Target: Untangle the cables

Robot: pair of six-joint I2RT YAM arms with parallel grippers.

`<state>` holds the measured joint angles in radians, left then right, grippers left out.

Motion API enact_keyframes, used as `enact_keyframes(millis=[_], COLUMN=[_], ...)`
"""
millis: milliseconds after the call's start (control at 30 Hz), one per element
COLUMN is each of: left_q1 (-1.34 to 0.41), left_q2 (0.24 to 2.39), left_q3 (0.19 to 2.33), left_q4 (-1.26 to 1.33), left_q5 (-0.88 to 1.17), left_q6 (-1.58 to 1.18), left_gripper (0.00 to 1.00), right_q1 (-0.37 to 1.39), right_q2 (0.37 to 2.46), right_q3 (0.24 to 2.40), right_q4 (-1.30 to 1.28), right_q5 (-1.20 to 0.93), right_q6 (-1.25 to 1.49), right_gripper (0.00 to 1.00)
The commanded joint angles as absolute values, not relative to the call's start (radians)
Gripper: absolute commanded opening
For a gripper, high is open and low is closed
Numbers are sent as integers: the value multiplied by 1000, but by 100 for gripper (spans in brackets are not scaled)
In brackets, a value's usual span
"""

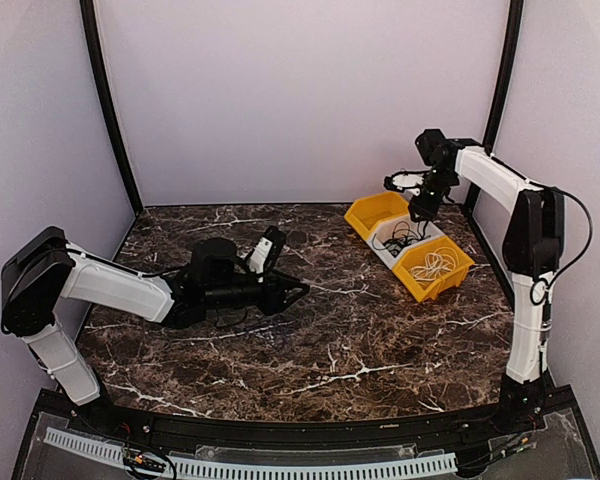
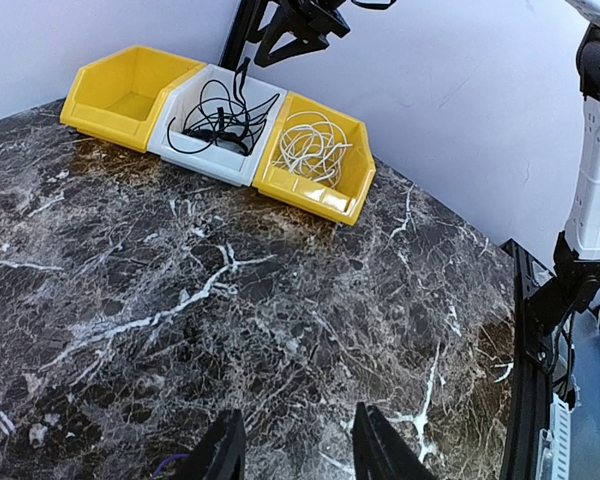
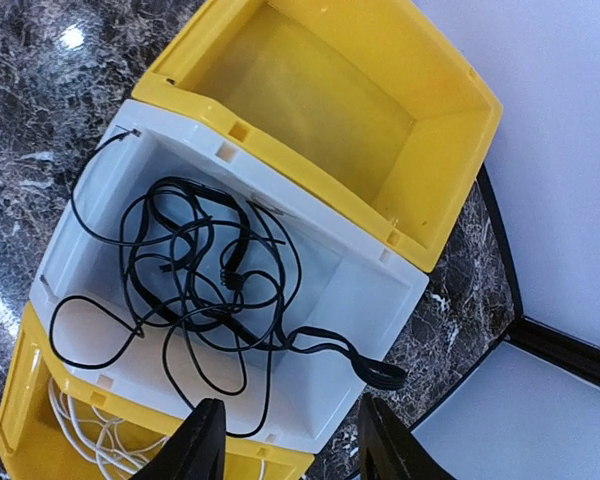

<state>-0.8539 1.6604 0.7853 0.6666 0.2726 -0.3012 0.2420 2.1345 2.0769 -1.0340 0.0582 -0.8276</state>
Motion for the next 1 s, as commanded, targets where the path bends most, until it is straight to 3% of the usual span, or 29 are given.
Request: enact_keyframes(millis=[0, 367, 533, 800, 967], left_q1=[-856, -856, -856, -856, -856], left_q2=[1635, 1641, 1644, 1657, 1666], left_q3=[758, 750, 752, 749, 752], left_q4=[687, 702, 706, 728, 736], left_q5=[277, 281, 281, 293, 299], left_q6=[-309, -327, -331, -355, -362], left_gripper=[40, 39, 39, 40, 40], right_q1=[200, 131, 129, 141, 152], right_q2=[2167, 2266, 2274, 2220, 2201], right_q3=[2048, 2104, 2101, 2041, 2014], right_q4=[-944, -879, -871, -808, -792], right_q5=[111, 34, -64, -121, -106], right_q6=[-747, -664, -658, -671, -679], right_gripper=[47, 50, 45, 24, 0])
